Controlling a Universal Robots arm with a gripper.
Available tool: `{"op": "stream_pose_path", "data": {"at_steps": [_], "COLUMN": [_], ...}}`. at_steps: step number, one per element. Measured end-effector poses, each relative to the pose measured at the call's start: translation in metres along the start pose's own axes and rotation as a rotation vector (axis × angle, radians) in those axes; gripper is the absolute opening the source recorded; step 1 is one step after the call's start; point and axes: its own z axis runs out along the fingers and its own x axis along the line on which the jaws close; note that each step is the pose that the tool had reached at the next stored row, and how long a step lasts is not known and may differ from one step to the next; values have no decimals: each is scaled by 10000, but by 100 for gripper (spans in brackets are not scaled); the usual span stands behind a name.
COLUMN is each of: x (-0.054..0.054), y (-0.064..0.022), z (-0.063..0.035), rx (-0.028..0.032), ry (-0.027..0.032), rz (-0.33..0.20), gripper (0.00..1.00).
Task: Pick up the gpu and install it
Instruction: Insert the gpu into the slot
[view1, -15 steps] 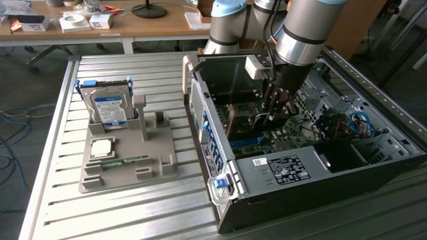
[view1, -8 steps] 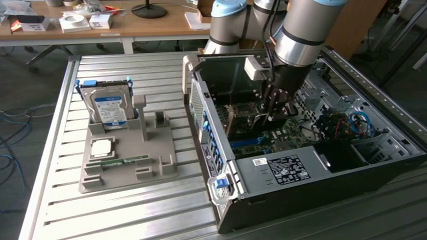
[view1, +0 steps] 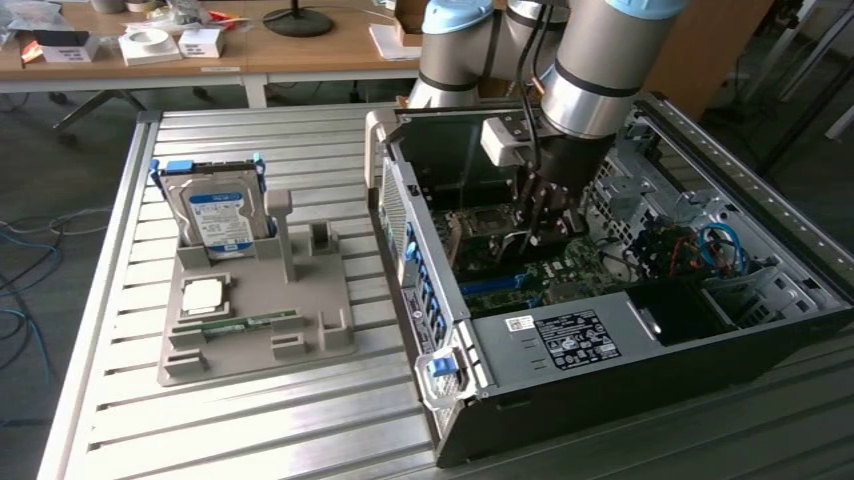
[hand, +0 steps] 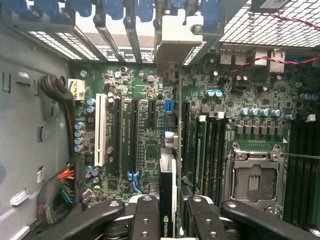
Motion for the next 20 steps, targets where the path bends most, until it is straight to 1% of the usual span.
{"op": "stream_pose_path", "data": {"at_steps": [2,7,10,15,20], "x": [0,1,1,1,2], "y": [0,0,0,35,42], "z": [1,62,63,70,103], "rx": [0,1,0,2,0], "ry": [1,-1,1,-1,1], "rz": [0,0,0,1,-2], "gripper": [26,26,26,26,26]}}
